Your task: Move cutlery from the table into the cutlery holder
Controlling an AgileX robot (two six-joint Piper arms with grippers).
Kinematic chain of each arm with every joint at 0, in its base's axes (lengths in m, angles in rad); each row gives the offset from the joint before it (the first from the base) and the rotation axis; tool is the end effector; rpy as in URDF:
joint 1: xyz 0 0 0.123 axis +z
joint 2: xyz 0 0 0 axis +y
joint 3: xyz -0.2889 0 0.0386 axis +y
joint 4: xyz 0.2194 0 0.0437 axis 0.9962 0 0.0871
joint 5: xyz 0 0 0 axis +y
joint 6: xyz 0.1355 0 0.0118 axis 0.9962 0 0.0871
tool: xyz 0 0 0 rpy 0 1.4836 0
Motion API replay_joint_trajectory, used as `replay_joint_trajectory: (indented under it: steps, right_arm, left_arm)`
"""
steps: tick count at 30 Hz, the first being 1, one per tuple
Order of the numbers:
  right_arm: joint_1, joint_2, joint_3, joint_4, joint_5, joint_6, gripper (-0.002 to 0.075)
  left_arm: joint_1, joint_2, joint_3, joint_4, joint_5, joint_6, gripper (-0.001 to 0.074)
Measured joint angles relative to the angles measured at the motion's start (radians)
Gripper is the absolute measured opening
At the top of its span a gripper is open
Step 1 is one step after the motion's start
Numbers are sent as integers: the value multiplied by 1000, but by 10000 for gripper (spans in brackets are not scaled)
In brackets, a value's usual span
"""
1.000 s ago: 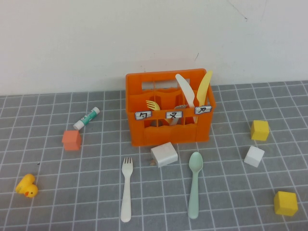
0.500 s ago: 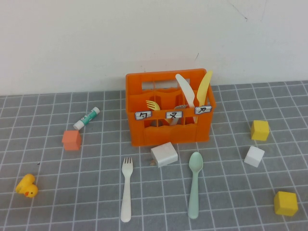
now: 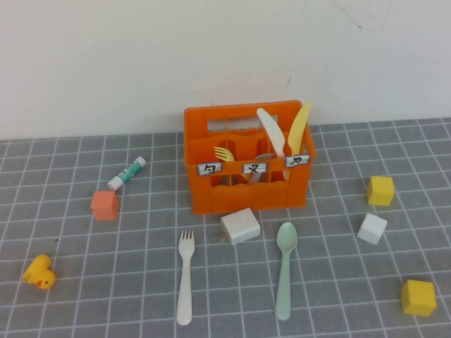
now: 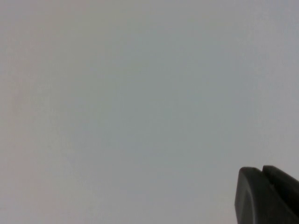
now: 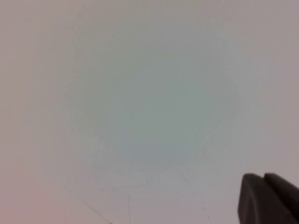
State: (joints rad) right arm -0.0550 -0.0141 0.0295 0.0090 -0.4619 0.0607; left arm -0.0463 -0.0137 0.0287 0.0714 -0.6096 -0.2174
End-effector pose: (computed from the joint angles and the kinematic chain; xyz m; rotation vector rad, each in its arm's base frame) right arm 0.0477 -0.0032 0.2670 0.0678 1.0349 0.0104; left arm 0.0360 -0.0072 0.2835 -0.0120 0.8926 -0.2095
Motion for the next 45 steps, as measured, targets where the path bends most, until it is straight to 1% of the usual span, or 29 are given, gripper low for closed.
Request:
replay_joint_trajectory:
  steps: [5,7,8,11,14,17,20,22,25,27,29,32,34,35,38,42,45]
  right_arm:
    - [0,0,0,24,-48,-11,-3]
    - [0,0,-2,0,-46,-47,-3]
    - [0,0,-12,-9,-27,-61,-3]
    - [0,0,-94,-49,104,-71,-3]
    - [0,0,-202,-89,234,-76,-3]
    - [0,0,-313,-154,371,-82,-3]
    - [0,26,-420,-187,570,-83,-3]
    - [0,75,-466,-193,724,-90,-3]
    - [0,186,-492,-189,895,-138,-3]
    - [0,275,-495,-160,974,-200,-3]
    - [0,354,-495,-95,1026,-306,-3]
    - [0,429,-495,20,1049,-502,-3]
    - [0,467,-495,98,1049,-622,-3]
    - [0,479,-495,120,1049,-653,-3]
    - [0,518,-495,216,1049,-706,-3]
    - [0,579,-495,292,1069,-727,-3]
    - [0,627,-495,317,1082,-742,-3]
  left_arm:
    - [0,0,0,-6,17,0,-1]
    - [0,-1,-10,-46,78,0,-1]
    - [0,-1,-33,-80,141,2,-1]
    - [0,-1,-141,-175,351,28,-1]
    - [0,10,-267,-204,543,61,-1]
    - [0,78,-357,-217,695,70,-1]
    - [0,180,-407,-245,843,65,-1]
    - [0,246,-409,-284,883,55,-1]
    - [0,352,-399,-387,897,51,-1]
    - [0,425,-397,-425,926,51,-1]
    - [0,495,-397,-442,972,51,-1]
    - [0,625,-397,-454,1051,58,-1]
    - [0,701,-413,-464,1104,94,-1]
    - [0,733,-424,-473,1122,118,-1]
    - [0,849,-489,-530,1173,217,-1]
    - [-5,1005,-609,-665,1216,387,-1]
    - [-50,1105,-701,-749,1202,472,-1]
